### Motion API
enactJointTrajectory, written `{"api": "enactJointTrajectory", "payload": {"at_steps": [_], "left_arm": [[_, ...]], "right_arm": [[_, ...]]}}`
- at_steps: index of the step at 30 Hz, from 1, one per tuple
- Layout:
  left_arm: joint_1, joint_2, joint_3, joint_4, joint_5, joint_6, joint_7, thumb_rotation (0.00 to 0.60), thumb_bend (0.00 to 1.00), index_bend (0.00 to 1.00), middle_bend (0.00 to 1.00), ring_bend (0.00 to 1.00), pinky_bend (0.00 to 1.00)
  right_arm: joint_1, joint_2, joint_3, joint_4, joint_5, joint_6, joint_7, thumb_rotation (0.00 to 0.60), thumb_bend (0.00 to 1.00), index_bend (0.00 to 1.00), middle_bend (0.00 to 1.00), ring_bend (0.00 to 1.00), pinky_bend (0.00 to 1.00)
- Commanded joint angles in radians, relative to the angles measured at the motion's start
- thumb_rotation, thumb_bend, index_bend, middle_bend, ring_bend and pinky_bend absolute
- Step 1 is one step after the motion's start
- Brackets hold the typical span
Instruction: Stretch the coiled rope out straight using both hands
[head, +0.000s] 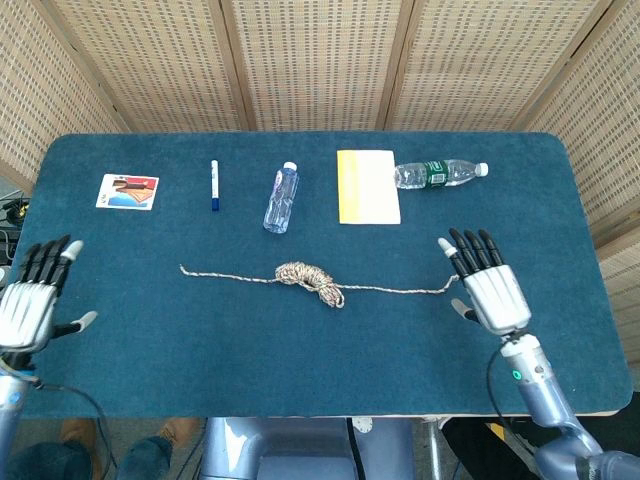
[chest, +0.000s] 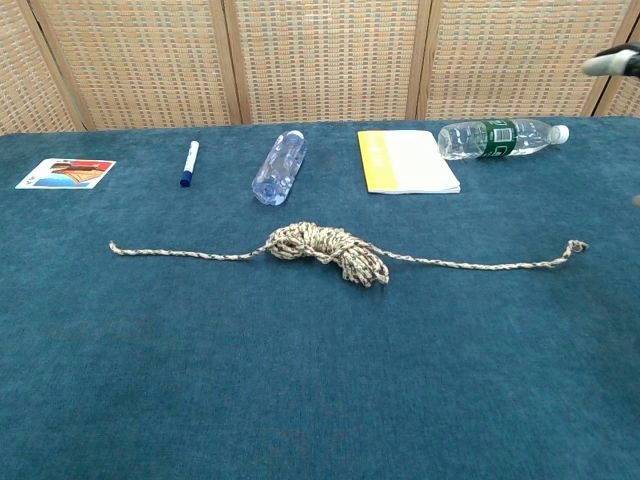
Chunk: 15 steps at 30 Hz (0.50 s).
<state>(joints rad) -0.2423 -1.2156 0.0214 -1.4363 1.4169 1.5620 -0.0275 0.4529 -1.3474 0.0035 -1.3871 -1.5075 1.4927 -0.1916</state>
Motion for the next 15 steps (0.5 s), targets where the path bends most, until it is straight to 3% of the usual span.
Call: {"api": "enactJointTrajectory", "payload": {"at_steps": [1,5,15], "left_arm": [[0.094,0.044,0.034,-0.034,-0.02,0.069,-0.059,0.6,0.0,0.0,0.0,0.0,0.0],[0.125,0.044,0.044,-0.009,-0.001,0.092,-0.076,0.6,0.0,0.0,0.0,0.0,0.0],[0.178,0.04,0.046,-0.002,0.041,0.096,-0.102,0.6,0.0,0.0,0.0,0.0,0.0]], "right_arm": [[-0.112,0.038,-0.064,0.075,-0.078,0.128,0.066,0.6,0.0,0.0,0.0,0.0,0.0],[-0.156,0.052,-0.079,0.058,-0.078,0.153,0.072,0.6,0.0,0.0,0.0,0.0,0.0],[-0.271,0.127,-0.077,-0.13,-0.041,0.191,-0.033,0.6,0.0,0.0,0.0,0.0,0.0]]}}
